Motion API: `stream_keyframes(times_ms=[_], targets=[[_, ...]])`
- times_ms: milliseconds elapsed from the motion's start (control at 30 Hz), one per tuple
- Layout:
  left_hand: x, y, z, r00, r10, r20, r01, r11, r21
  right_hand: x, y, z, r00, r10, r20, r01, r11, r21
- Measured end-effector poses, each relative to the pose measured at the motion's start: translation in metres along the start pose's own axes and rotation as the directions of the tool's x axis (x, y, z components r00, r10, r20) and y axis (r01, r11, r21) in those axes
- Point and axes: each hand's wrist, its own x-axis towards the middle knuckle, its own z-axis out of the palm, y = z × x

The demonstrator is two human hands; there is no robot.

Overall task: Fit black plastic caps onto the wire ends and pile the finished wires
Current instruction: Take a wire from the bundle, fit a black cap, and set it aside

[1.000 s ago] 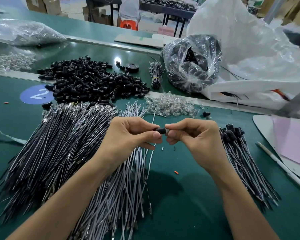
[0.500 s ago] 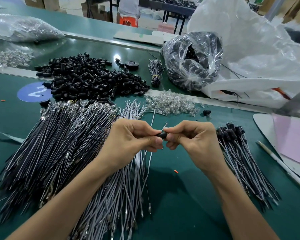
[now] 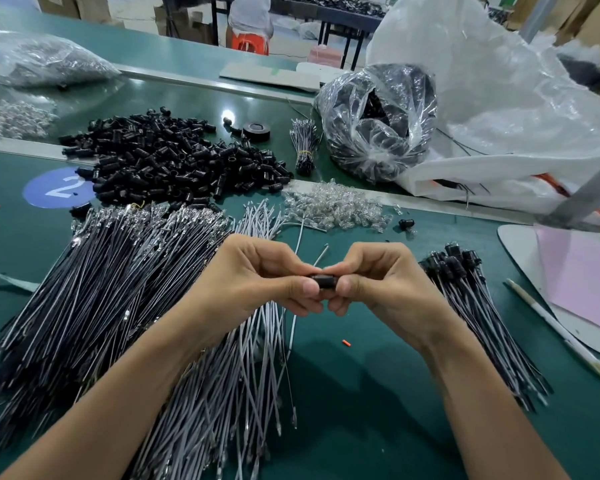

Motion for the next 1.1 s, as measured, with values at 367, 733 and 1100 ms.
stream_keyframes(times_ms=[367,733,1100], targets=[[0.005,-0.001,0.003,0.986,-0.003,-0.164,-0.012,0.995,-0.094,0.011,0.012,0.020,0.971,-0.133,-0.199,0.129,0.991,-0.031],[-0.003,0.009,-0.012,0.991,-0.052,0.121,0.079,0.969,-0.236,-0.022,-0.051,-0.019,0.791,-0.139,-0.596,0.272,0.952,0.140],[0.001,0.002,-0.012,0.992,-0.115,0.043,0.120,0.985,-0.126,-0.058,-0.038,-0.092,0.781,-0.208,-0.589,-0.520,0.305,-0.798]])
